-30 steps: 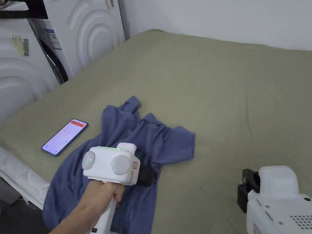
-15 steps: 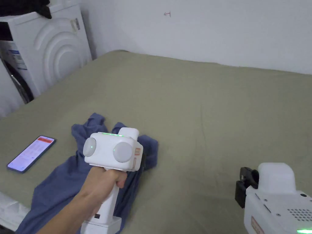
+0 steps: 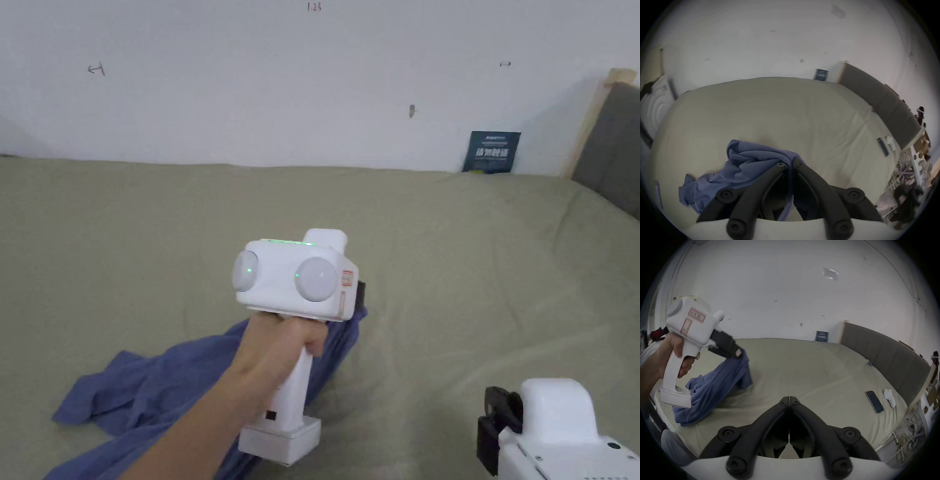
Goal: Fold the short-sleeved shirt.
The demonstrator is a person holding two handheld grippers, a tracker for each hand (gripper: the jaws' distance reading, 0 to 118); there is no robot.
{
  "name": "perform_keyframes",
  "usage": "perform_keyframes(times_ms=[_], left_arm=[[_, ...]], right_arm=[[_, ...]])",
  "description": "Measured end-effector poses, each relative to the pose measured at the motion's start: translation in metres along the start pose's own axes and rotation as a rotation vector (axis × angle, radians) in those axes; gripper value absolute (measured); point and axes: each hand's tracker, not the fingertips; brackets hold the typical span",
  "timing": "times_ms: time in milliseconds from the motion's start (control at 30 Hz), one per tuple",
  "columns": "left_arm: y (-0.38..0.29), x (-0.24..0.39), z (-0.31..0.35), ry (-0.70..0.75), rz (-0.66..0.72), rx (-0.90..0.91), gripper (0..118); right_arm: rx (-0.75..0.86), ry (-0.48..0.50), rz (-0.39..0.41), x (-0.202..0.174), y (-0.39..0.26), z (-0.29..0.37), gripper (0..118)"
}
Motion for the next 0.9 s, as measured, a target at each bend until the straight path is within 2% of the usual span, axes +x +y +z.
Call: perform_keyframes(times_ms=[133,300,333,367,400,433,467,500,533,567,600,700,800,900], left_arm=[[-0.006,0.051,-0.049,-0.050,-0.052,-0.050,0],[-0.046,0.047,-0.098,0.018,-0.037,-0.178,0],[-0.053,0.040,-0.103,0.033,-0.033,-0.189,6],[-0.059,0.036,-0.106,0.056,-0.029,-0.188,17],[-0.063,0.033,-0.105,0.064,-0.032,-0.173,56],[-0.066,0.029,-0.101,0.065,-0.037,-0.163,73],[-0.067,0.026,-0.095,0.069,-0.043,-0.169,73],[-0.067,0.024,-0.087,0.079,-0.052,-0.188,116],[-0.062,0.027,-0.058,0.085,-0.104,-0.047,116],[-0.065,0.029,-0.036,0.080,-0.105,-0.081,110],[-0.062,0.021,-0.022,0.102,-0.092,-0.070,111],[-0.067,0.014,0.060,0.141,-0.108,0.081,111],[-0.091,-0.003,0.142,0.240,-0.145,0.184,111],[-0.116,-0.024,0.221,0.298,-0.091,0.321,110]], right_arm=[[-0.029,-0.033,-0.046,0.023,-0.009,-0.015,0],[-0.070,-0.040,-0.059,0.030,-0.023,-0.034,0],[-0.077,-0.037,-0.061,0.030,-0.025,-0.038,0],[-0.082,-0.034,-0.064,0.028,-0.028,-0.037,0],[-0.086,-0.030,-0.070,0.028,-0.029,-0.038,0],[-0.088,-0.026,-0.072,0.027,-0.028,-0.040,0],[-0.090,-0.024,-0.073,0.026,-0.027,-0.040,0],[-0.087,-0.020,-0.070,0.024,-0.028,-0.035,0],[-0.083,-0.018,-0.070,0.022,-0.025,-0.033,0],[-0.079,-0.011,-0.071,0.021,-0.022,-0.030,0],[-0.067,0.000,-0.072,0.019,-0.017,-0.026,0],[-0.019,0.019,-0.061,0.011,-0.007,-0.006,0],[0.029,0.039,-0.047,0.001,0.002,0.018,0],[0.069,0.065,-0.050,-0.012,0.012,0.041,0]])
